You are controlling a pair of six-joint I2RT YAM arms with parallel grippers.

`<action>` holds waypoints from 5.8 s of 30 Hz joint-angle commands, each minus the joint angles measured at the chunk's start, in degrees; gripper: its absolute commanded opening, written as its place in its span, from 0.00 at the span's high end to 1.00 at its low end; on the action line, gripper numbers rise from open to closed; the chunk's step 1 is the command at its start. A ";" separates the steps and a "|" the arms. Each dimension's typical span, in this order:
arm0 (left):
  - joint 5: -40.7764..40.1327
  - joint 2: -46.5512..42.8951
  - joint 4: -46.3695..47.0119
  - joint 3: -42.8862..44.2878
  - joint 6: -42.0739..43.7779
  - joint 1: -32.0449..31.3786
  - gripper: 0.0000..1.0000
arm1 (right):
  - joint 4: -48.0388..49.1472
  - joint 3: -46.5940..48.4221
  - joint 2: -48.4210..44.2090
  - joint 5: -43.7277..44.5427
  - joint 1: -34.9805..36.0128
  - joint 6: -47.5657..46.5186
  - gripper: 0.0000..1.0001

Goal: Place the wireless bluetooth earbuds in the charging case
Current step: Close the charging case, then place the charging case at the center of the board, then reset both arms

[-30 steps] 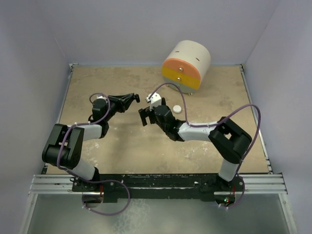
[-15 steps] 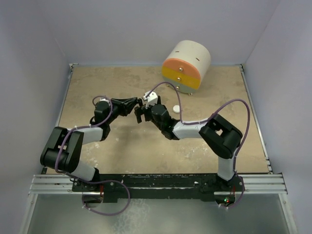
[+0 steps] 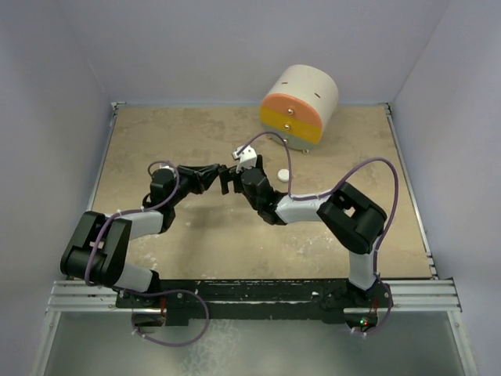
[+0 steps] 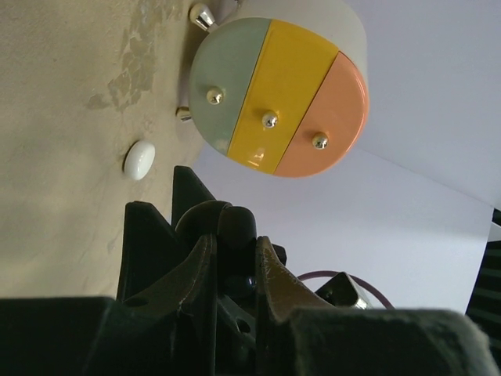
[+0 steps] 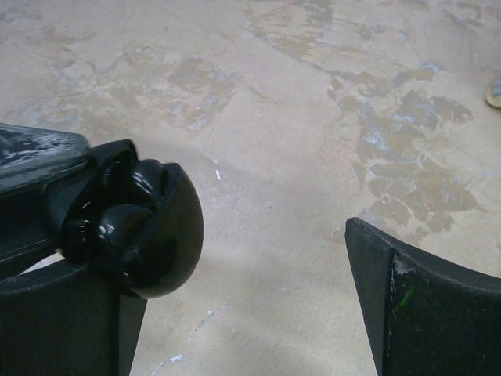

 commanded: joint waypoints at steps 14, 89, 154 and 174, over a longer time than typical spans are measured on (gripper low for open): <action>1.57 1.74 -4.13 1.67 11.70 1.66 1.00 | -5.93 -6.29 -11.15 12.81 -4.98 7.61 0.00; -33.67 -14.00 -58.65 29.06 59.04 5.80 0.38 | -12.89 -18.46 -41.93 5.77 -8.38 6.67 0.00; -34.24 -15.17 -57.93 28.05 58.42 5.81 0.38 | -14.12 -19.17 -43.08 5.97 -8.34 7.20 0.00; -34.28 -15.31 -58.40 28.34 58.63 5.81 0.38 | -14.30 -18.52 -43.66 5.81 -8.38 6.94 0.00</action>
